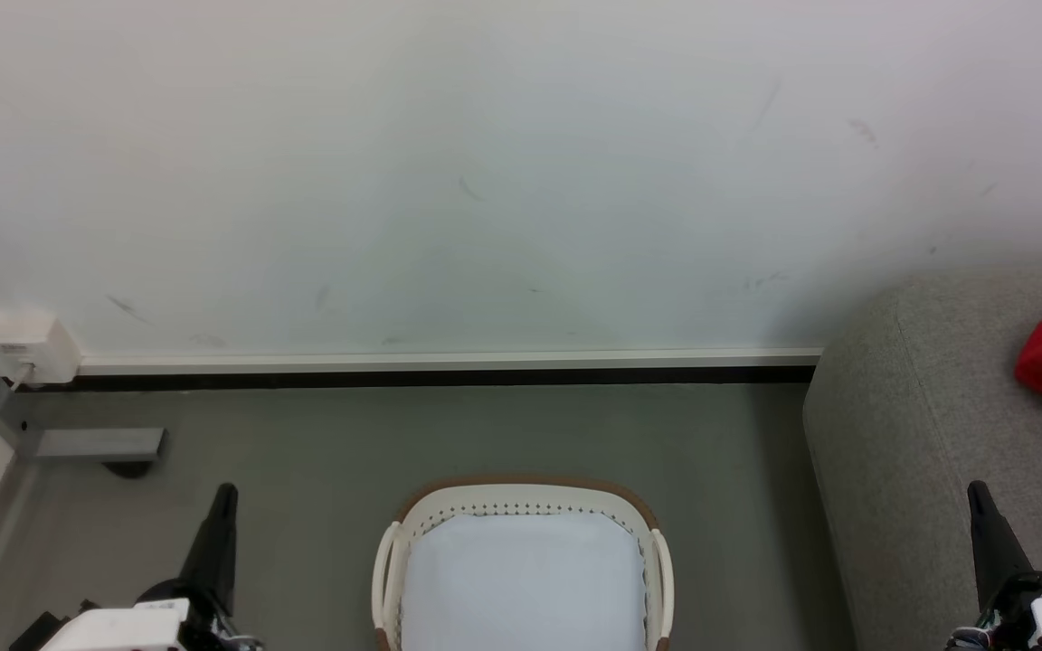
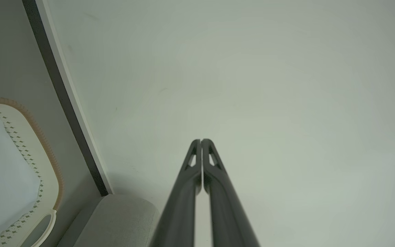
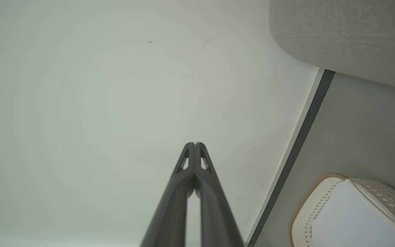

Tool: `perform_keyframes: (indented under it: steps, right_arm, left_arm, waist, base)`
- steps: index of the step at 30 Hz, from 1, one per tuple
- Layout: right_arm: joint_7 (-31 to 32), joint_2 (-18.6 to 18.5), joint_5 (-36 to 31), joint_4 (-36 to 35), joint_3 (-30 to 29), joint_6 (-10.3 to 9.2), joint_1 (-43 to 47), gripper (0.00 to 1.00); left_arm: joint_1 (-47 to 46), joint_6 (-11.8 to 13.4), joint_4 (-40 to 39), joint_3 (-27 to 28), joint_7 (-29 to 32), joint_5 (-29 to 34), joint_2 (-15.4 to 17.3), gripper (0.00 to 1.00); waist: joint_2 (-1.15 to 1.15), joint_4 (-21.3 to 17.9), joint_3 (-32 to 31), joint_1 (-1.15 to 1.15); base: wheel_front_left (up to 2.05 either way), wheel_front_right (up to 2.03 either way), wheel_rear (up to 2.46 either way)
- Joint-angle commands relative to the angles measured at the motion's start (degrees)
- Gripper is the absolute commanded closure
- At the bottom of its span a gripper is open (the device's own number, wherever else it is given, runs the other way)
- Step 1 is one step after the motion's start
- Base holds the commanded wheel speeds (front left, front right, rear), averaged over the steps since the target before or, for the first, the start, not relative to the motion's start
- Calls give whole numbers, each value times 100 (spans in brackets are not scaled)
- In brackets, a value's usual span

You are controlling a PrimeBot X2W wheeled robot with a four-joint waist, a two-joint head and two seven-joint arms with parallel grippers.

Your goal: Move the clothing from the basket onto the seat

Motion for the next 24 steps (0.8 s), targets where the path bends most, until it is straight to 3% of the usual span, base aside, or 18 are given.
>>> perform_keyframes:
  steps: [1, 24]
  right_arm:
    - [16, -44, 8, -27, -21, -12, -71, 100]
    - [16, -44, 9, -26, -21, -12, -70, 100]
  left_arm:
    - [-45, -6, -15, 14, 24, -82, 40, 100]
    - [-44, -6, -17, 13, 24, -83, 40, 100]
  waist:
    - [0, 0, 0, 0]
    - [0, 0, 0, 0]
  base:
    - [0, 0, 0]
    - [0, 0, 0]
